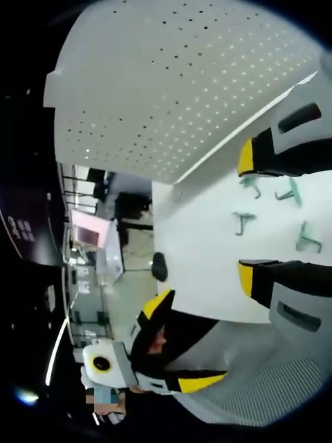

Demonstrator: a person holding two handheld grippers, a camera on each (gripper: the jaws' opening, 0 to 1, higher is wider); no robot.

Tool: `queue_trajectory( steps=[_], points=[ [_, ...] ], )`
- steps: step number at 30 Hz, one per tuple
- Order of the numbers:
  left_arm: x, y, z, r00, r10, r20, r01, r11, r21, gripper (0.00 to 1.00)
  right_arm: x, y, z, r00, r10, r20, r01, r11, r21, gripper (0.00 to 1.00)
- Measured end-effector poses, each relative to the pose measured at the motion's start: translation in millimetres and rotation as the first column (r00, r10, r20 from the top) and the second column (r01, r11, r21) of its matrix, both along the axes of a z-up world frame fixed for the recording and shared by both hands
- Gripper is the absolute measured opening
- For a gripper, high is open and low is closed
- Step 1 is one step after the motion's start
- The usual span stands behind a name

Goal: Insert the hook assembly into the mounting plate slot until the hook locks in place.

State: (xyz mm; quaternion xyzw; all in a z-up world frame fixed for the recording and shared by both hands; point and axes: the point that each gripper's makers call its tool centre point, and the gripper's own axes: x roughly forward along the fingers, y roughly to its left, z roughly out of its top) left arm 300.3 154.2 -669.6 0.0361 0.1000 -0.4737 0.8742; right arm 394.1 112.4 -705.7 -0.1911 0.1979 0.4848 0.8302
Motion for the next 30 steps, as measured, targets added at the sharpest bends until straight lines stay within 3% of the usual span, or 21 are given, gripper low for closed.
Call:
queue_trajectory(
  steps=[11,21,30],
  points=[
    [0.3,-3,-2.3,1.000,0.001,-0.007,-0.001,1.000,0.002,0.66,22,18,-24.5,0.999,-0.025,-0.048,0.025,1.000,-0.011,0.39],
    [0.1,-4,-4.7,1.000,-0.001,-0.019,0.001,1.000,0.002,0.65,31,33,-49.0,0.990,-0.042,-0.132,0.043,0.999,0.001,0.27],
    [-0.6,-5,-6.5,1.000,-0.005,-0.029,0.005,1.000,-0.001,0.63,35,43,-71.3,0.984,-0.040,-0.174,0.034,0.999,-0.036,0.20]
  ],
)
